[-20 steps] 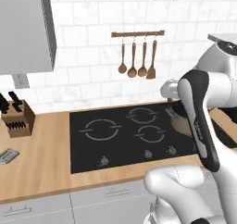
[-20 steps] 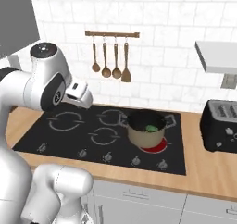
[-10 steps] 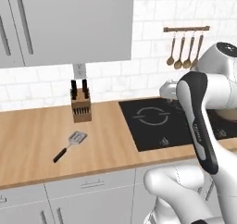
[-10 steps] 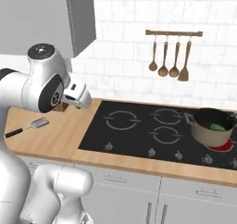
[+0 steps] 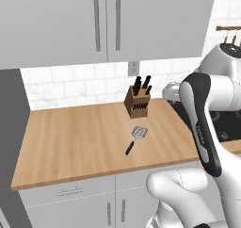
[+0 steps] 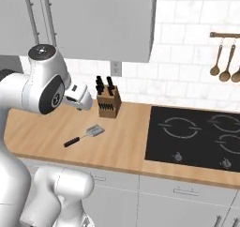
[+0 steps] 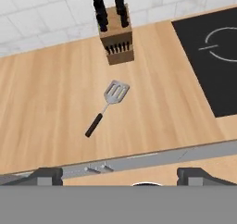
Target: Put the broccoli and lemon wedge in the pot. Retrieve the spatula and lightly stir the vegetables in the pot.
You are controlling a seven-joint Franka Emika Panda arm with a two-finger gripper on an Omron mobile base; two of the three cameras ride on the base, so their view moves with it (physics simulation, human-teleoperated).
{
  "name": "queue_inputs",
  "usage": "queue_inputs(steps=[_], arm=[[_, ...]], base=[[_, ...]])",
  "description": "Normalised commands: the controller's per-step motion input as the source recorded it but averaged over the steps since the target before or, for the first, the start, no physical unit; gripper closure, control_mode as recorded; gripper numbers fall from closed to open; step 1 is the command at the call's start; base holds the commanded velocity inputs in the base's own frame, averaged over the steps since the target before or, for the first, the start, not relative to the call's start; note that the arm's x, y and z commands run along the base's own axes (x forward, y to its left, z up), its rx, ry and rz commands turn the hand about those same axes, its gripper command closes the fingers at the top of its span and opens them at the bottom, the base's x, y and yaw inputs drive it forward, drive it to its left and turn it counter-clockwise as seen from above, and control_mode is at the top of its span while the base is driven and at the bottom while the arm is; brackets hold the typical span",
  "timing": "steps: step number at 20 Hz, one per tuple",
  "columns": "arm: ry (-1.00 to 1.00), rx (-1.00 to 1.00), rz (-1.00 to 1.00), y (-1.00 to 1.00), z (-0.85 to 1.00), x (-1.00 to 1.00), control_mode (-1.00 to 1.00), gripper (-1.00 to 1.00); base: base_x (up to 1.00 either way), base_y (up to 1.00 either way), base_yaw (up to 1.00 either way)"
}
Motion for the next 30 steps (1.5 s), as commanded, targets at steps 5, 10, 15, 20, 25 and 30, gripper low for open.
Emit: queue_inputs(steps=[5, 10, 15, 20, 25, 30], arm=[[0.02, -0.02, -0.02, 0.11, -0.07, 0.03, -1.00, -1.00], [0.18, -0.03, 0.00, 0.00, -0.41, 0.00, -1.00, -1.00], [0.26, -0.01, -0.15, 0.00, -0.67, 0.17, -1.00, -1.00], [0.17, 0.00, -0.22, -0.02, -0.74, 0.21, -1.00, -1.00], [0.00, 0.00, -0.20, -0.12, -0.78, 0.28, -1.00, -1.00], [0.00, 0.00, -0.06, -0.03, -0.63, 0.05, -1.00, -1.00]], base=[[0.19, 0.80, -0.06], [0.00, 0.00, 0.00], [0.00, 0.00, 0.00], [0.00, 0.00, 0.00], [0.00, 0.00, 0.00], [0.00, 0.00, 0.00]])
